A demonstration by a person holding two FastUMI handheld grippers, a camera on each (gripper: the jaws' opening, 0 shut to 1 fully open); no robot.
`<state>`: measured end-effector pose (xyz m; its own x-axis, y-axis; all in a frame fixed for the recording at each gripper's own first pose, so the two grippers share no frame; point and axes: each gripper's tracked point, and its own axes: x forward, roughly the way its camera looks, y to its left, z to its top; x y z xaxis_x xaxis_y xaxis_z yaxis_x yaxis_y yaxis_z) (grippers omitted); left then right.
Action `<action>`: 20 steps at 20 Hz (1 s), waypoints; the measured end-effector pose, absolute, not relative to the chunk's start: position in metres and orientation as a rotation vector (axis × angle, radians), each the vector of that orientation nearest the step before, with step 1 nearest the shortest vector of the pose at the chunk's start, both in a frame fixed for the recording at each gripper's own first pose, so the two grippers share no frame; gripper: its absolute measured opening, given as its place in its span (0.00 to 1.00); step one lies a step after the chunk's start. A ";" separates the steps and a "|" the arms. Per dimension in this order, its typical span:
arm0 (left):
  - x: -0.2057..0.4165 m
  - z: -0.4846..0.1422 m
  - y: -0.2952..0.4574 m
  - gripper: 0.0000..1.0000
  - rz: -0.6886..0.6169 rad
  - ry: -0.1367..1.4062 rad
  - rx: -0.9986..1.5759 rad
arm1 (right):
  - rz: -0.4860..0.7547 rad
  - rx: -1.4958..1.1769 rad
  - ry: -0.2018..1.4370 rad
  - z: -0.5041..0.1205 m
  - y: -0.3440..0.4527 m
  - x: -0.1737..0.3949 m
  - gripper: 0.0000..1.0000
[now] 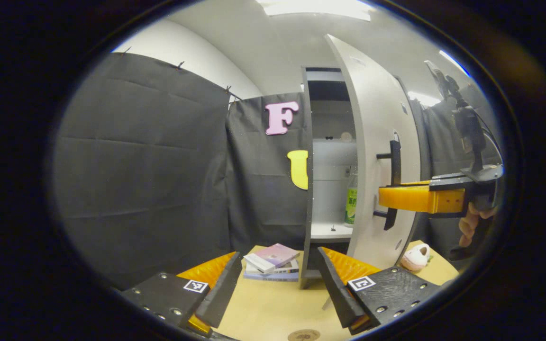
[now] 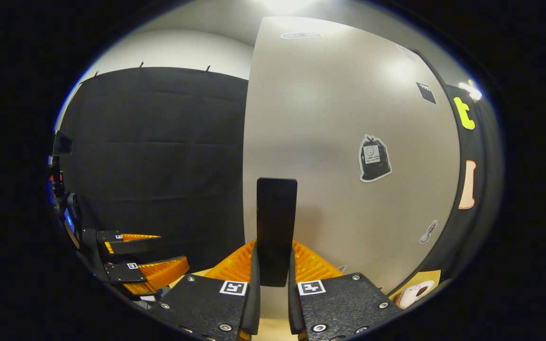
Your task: Open the cabinet door with the right hand, grasp the bottle in the cabinet with the left hand and place it on the coaster, then close the cabinet door with the right hand.
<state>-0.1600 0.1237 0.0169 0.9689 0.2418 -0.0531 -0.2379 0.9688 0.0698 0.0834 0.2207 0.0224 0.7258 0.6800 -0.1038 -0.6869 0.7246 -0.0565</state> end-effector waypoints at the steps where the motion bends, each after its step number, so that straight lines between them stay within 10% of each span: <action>1: -0.164 0.017 0.118 0.91 0.243 0.063 0.067 | 0.762 -0.094 0.079 0.023 0.217 0.080 0.24; 20: -0.117 0.034 -0.018 0.91 0.108 0.050 0.057 | 0.575 -0.023 0.106 0.050 0.080 -0.014 0.24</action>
<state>-0.1169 -0.0182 0.0341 0.9929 0.1094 -0.0470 -0.1066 0.9925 0.0596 -0.0139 0.0798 0.0497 0.8338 0.5417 -0.1064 -0.5441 0.8390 0.0075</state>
